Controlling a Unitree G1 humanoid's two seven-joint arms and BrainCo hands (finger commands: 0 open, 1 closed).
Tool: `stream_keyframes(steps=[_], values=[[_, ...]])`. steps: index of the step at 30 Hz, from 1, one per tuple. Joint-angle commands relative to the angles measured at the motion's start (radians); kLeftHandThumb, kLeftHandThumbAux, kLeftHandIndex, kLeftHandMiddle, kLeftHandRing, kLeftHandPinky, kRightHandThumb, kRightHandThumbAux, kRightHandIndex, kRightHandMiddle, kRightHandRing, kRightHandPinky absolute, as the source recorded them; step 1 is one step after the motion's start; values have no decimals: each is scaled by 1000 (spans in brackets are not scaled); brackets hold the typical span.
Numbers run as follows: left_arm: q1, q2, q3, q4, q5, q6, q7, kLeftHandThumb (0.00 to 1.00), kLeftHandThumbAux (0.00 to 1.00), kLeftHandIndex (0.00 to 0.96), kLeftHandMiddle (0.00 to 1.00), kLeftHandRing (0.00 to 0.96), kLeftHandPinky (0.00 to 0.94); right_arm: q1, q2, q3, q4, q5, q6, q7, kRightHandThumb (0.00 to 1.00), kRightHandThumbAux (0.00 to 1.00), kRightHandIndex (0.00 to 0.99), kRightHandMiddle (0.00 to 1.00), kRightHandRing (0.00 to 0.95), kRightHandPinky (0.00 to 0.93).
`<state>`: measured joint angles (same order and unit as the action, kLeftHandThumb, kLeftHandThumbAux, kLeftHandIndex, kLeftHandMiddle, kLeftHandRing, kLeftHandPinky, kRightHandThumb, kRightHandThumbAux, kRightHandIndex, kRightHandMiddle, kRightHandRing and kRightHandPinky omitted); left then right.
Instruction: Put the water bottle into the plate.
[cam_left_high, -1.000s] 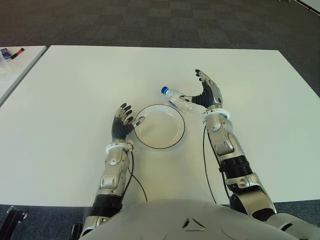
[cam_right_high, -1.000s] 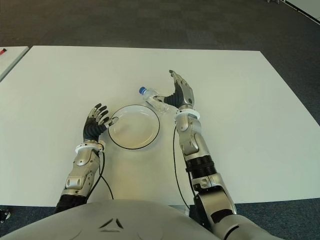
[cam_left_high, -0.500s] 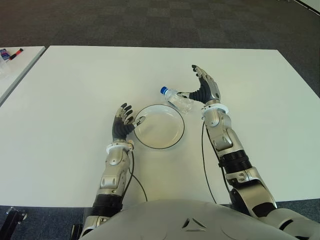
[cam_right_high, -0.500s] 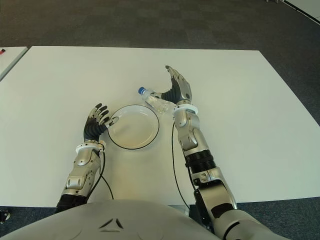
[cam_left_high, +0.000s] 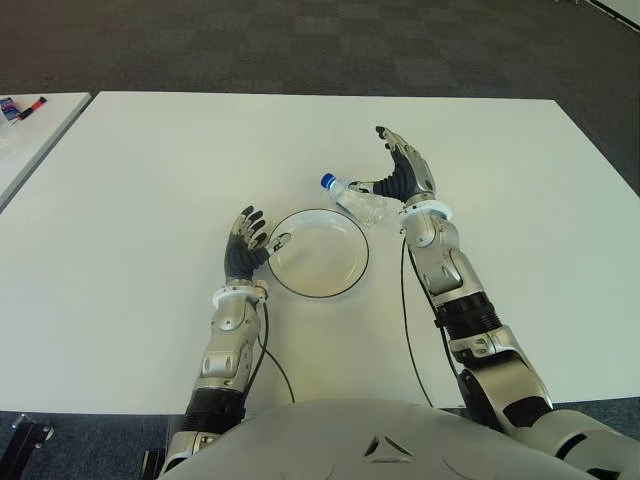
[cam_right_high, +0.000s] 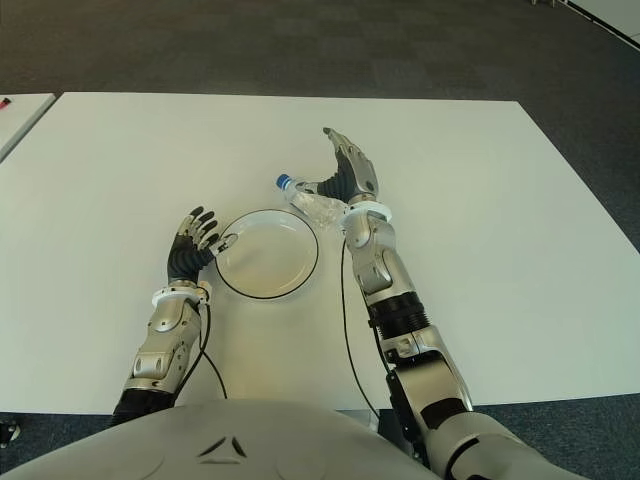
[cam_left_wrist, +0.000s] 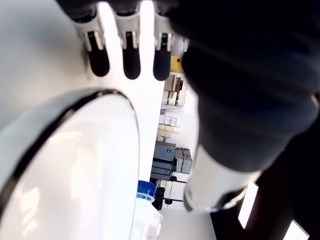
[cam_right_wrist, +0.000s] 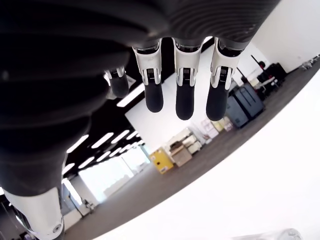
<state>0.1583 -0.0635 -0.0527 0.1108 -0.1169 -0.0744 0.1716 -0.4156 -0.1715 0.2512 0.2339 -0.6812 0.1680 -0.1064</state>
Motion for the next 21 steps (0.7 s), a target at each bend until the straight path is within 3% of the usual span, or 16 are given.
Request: stream_keyframes(steps=[1,12,21], values=[[-17,-70,1,23,-2,2,16,0,931,125,162,147,170,-64,16,19,86,18,-10,-3,480,728,58,155,165,241],[-22,-71,-2,34,-5,-9,12,0,933,123,161,146,167,-214,26,50,337,39,-44,-20,490,722,53,158,166,237],[-21,-79,-8,31,0,-7,21,0,932,112,158,142,166,-269,26,67,454,45,-92,-43,521,707,60,153,155,229]])
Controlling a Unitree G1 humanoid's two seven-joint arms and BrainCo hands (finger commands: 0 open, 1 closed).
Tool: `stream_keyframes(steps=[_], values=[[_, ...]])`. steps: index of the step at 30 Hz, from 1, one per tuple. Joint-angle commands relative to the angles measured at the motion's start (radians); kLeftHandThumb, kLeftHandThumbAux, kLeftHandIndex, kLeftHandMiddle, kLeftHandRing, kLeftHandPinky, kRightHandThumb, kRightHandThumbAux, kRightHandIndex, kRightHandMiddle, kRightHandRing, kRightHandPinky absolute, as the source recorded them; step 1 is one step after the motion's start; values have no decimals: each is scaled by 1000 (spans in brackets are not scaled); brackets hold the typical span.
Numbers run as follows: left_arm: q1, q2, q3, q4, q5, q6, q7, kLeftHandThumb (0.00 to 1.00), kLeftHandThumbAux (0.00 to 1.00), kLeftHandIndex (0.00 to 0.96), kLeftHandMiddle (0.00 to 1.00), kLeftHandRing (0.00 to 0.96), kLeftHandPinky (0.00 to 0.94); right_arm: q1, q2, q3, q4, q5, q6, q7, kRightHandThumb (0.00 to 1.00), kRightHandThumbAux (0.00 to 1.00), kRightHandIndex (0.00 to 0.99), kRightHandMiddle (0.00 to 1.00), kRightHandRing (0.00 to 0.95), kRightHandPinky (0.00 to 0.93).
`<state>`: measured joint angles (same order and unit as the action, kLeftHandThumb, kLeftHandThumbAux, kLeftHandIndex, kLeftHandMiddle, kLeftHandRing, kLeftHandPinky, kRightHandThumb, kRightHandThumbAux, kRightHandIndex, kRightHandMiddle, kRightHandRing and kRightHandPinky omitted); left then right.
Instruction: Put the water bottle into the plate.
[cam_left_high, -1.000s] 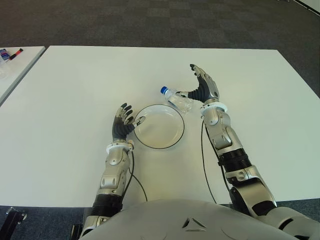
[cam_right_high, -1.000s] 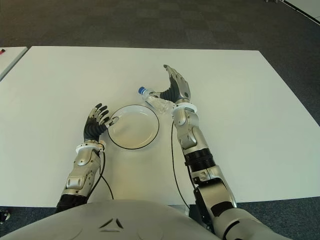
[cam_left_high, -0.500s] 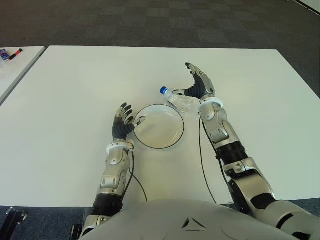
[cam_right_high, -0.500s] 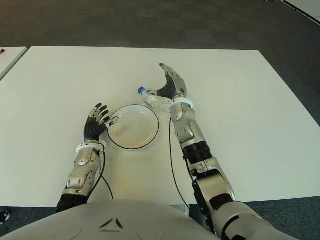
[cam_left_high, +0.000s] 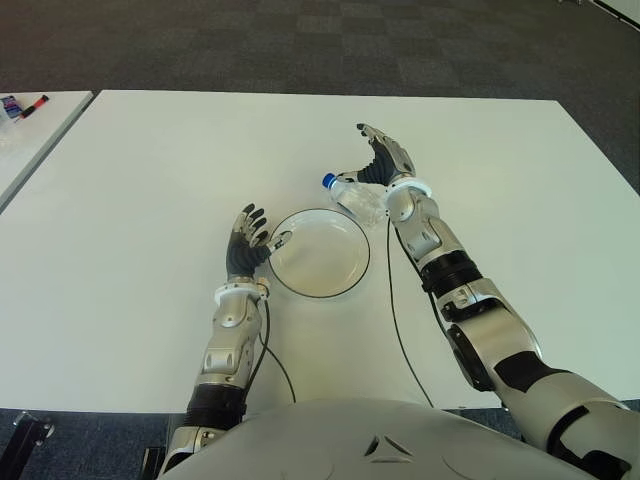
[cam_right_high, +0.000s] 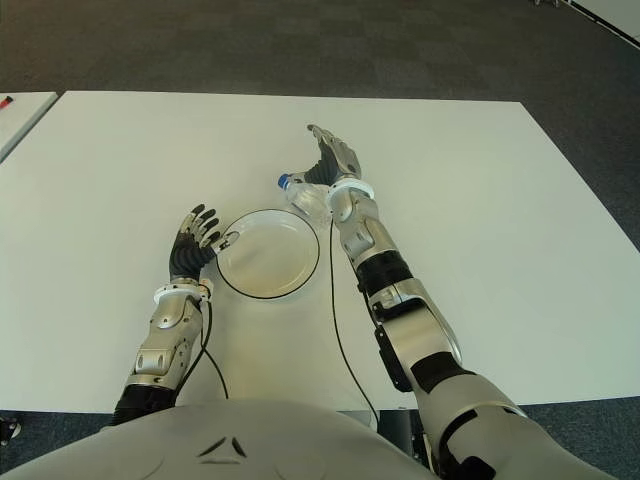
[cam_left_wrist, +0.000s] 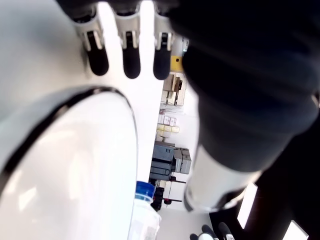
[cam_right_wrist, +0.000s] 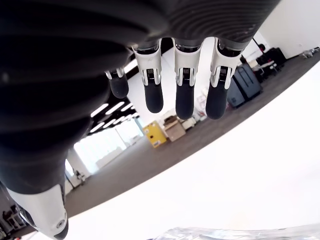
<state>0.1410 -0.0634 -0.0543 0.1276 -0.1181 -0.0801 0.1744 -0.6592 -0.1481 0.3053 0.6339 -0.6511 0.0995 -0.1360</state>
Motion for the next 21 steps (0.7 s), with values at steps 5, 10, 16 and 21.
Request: stream_keyframes(steps=[5,10,16,21], values=[[-3,-82,-9,14,1,-4,23,0,934,107,156,141,168,-41,2,24,93,17,-35,-15,540,701,64,155,155,232],[-2,-84,-13,12,-1,-4,27,0,940,108,158,145,174,-51,1,31,116,26,-40,-13,550,697,65,155,161,249],[0,-88,-13,6,-5,-2,29,0,947,117,164,152,182,-45,2,30,125,46,-52,-10,552,699,64,158,167,255],[3,-90,-15,0,-7,-2,29,0,947,124,170,158,183,-29,-3,37,117,49,-56,-4,549,707,63,161,173,265]])
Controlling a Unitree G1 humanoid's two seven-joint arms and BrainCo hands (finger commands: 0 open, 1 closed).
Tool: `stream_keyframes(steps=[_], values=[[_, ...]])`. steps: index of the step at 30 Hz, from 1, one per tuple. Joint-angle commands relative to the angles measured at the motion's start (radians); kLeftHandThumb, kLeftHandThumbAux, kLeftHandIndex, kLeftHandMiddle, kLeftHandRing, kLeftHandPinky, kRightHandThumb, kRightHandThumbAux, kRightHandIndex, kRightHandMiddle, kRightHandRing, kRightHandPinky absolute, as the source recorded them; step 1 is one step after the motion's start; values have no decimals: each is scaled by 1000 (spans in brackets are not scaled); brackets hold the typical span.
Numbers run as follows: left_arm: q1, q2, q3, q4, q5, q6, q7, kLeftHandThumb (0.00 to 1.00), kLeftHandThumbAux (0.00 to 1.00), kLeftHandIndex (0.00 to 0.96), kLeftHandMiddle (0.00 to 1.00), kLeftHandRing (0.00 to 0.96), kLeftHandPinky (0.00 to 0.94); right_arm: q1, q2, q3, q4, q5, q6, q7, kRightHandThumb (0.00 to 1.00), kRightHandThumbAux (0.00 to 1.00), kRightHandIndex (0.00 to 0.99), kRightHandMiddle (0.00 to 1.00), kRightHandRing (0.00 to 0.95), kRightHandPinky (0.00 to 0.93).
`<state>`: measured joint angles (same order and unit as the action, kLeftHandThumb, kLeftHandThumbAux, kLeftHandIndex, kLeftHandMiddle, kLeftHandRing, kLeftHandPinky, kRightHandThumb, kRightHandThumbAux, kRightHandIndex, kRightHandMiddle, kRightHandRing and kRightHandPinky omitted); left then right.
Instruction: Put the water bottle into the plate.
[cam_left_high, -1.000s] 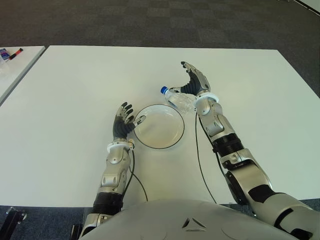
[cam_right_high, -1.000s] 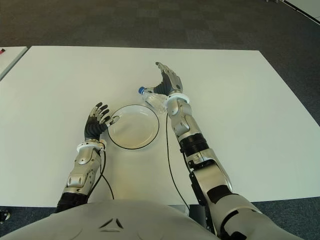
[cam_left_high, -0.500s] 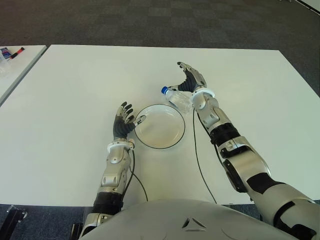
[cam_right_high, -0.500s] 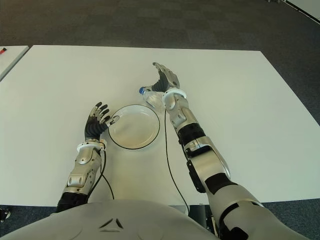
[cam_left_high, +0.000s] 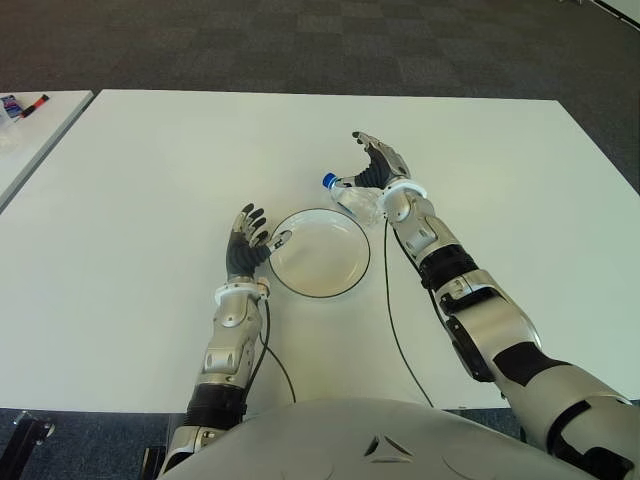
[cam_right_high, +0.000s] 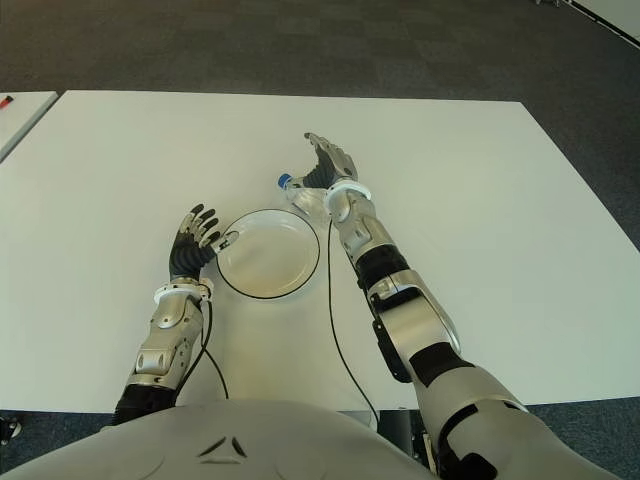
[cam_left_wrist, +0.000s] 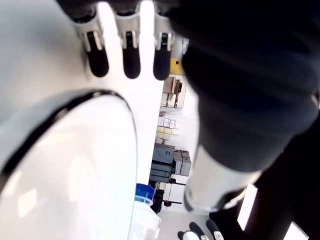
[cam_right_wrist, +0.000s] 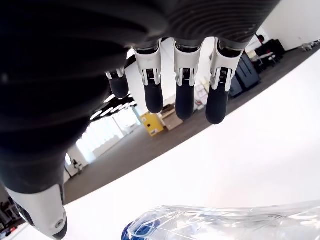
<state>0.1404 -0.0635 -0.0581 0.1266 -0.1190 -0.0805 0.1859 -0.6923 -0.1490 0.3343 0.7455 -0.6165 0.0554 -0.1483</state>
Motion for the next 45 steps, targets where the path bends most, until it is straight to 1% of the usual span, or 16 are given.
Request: stream_keyframes(steps=[1,10,16,18,27,31,36,38,45], values=[[4,-90,-12,0,-6,-2,18,0,946,125,171,158,183,7,-3,10,4,13,-12,9,549,708,63,160,174,266],[6,-89,-11,-3,-7,-2,17,0,940,128,174,160,178,34,-3,19,-15,11,-13,0,535,714,66,151,179,282],[9,-88,-13,-11,-9,2,15,0,933,124,169,155,172,75,-8,31,-51,3,-19,-8,523,713,68,144,179,284],[10,-88,-14,-14,-8,3,16,0,931,123,166,152,169,90,-11,36,-59,0,-22,-9,505,712,68,142,178,279],[18,-88,-21,-30,-3,13,26,0,929,120,160,146,167,108,-17,48,-53,-2,-24,-12,492,712,69,139,175,268],[27,-90,-29,-41,-6,17,24,0,926,114,152,140,167,104,-3,89,27,-55,-3,-82,487,710,76,163,186,259],[30,-91,-35,-46,-8,21,26,0,923,108,144,134,161,111,-1,103,51,-65,-22,-135,494,700,98,195,206,279],[31,-91,-39,-48,-7,20,28,0,919,106,142,132,158,124,-1,105,45,-62,-27,-149,504,699,104,202,212,291],[30,-91,-48,-52,-5,27,42,0,906,103,138,130,155,181,-16,99,-40,-44,-29,-147,530,701,124,214,227,314]])
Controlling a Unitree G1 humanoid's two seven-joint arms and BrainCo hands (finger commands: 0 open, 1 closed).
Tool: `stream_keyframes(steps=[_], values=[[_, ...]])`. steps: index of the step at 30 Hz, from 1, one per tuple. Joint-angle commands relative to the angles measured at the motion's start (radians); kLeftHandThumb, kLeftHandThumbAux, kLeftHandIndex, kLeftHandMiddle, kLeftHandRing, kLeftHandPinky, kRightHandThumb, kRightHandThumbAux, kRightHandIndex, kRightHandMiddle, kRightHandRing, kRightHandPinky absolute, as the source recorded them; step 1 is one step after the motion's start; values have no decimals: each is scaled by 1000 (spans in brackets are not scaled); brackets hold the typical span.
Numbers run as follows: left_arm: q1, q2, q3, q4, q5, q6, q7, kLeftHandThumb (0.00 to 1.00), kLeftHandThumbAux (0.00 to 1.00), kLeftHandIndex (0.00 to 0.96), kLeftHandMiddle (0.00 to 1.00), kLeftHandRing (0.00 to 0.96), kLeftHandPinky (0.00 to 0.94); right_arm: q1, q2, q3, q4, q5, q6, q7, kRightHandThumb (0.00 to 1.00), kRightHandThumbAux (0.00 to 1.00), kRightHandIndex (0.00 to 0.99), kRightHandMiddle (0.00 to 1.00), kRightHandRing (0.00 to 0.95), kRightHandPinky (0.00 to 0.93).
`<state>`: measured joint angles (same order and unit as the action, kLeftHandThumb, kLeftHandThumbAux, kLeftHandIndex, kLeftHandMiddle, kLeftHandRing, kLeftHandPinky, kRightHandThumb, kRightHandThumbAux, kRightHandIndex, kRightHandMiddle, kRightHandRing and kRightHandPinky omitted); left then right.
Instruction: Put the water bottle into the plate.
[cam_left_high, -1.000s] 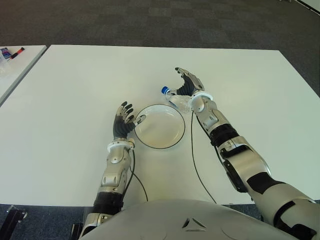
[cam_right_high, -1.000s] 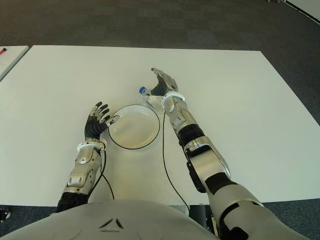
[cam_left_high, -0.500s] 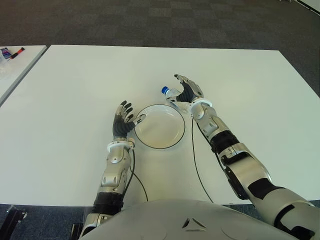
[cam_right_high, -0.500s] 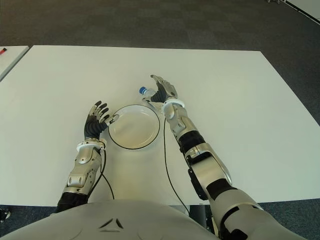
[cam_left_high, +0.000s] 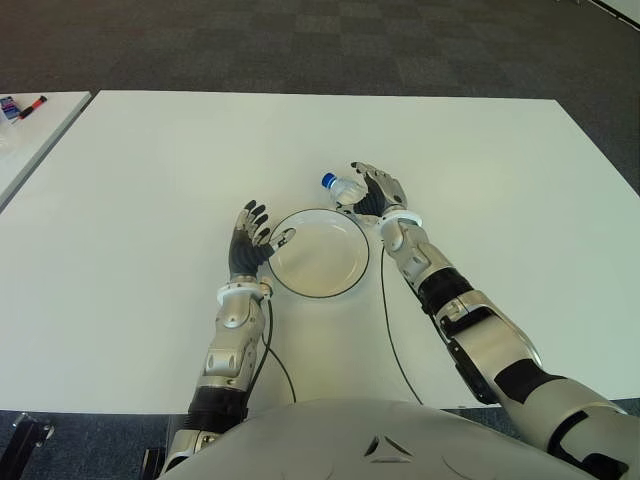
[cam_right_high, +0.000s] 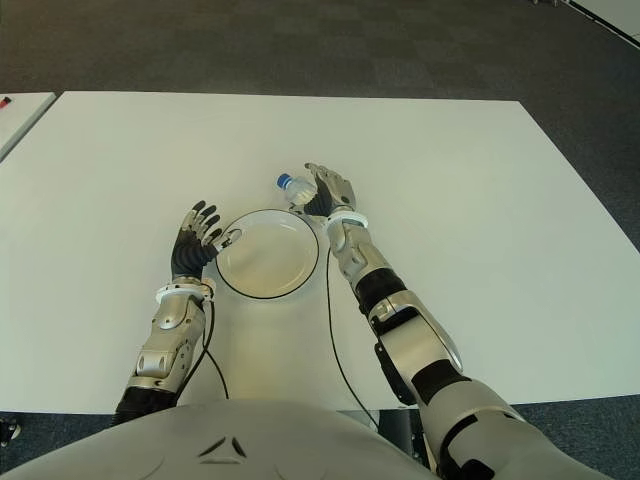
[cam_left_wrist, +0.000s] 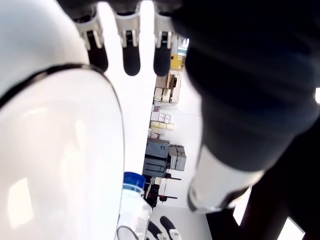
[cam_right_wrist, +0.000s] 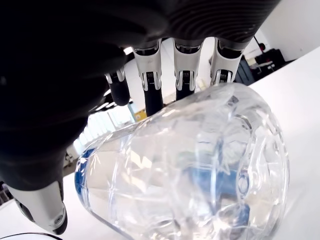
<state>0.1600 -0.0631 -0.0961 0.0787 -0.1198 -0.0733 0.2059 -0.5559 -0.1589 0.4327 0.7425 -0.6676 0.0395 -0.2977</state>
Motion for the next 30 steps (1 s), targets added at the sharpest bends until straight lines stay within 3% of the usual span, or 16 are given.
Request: stream_keyframes(steps=[1,13,30], values=[[10,-92,-11,-4,-4,21,23,0,904,103,139,130,154,49,-8,0,-46,8,-13,3,531,702,127,215,230,317],[2,-87,-10,11,-2,14,27,0,880,97,136,124,144,143,-42,-5,-207,9,-38,20,521,704,153,224,256,344],[-2,-88,-9,18,-8,5,22,0,898,101,144,133,159,173,-57,-2,-243,-18,-72,-28,428,683,169,243,274,338]])
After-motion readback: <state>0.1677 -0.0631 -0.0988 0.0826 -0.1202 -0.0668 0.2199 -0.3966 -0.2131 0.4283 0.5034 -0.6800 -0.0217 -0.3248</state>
